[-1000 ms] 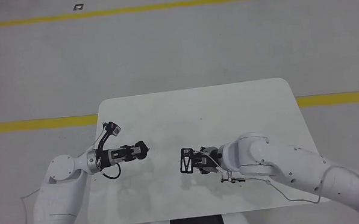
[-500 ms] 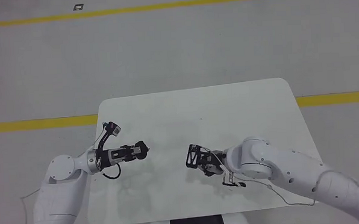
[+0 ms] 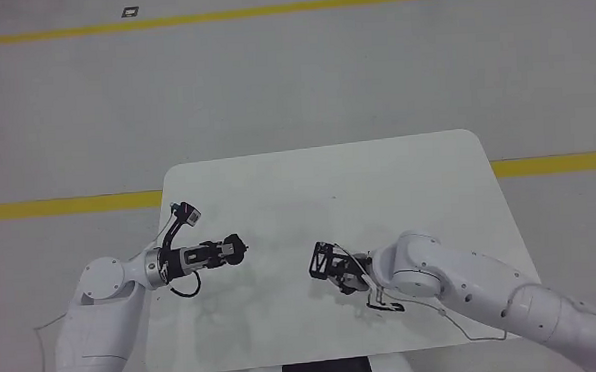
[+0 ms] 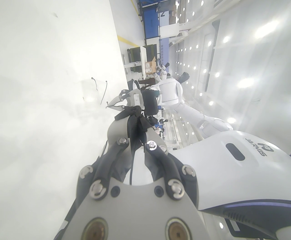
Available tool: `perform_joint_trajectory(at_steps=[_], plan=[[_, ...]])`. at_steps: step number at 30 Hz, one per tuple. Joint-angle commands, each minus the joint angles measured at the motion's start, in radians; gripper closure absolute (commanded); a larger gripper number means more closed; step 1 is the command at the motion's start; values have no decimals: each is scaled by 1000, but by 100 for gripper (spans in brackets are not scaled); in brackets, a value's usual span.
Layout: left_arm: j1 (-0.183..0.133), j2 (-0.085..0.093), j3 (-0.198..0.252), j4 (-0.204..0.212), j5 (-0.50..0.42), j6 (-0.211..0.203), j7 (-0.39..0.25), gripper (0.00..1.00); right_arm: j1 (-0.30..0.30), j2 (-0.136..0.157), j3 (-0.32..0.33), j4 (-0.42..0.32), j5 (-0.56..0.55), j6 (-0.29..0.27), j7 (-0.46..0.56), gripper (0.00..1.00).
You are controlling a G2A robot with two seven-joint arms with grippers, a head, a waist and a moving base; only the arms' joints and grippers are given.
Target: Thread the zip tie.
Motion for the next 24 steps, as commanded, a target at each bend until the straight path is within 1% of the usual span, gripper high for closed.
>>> perform_joint_trajectory(at_steps=[1, 8, 16, 17, 18, 20, 24], plan=[[0, 0, 0, 0, 0, 0, 0, 100, 2, -11, -3, 13, 6, 2, 7, 100], [0, 0, 0, 0, 0, 0, 0, 100, 5, -37, -3, 48, -3, 17, 34, 100], [0, 0, 0, 0, 0, 0, 0, 100, -2, -55, 10, 74, -13, 31, 54, 100], [0, 0, 0, 0, 0, 0, 0, 100, -4, -57, 12, 77, -14, 32, 56, 91], [0, 0, 0, 0, 0, 0, 0, 100, -6, -59, 14, 80, -15, 31, 57, 89], [0, 0, 0, 0, 0, 0, 0, 100, -9, -62, 18, 85, -15, 31, 61, 90], [0, 0, 0, 0, 0, 0, 0, 100, -15, -67, 28, 93, -19, 31, 67, 87]])
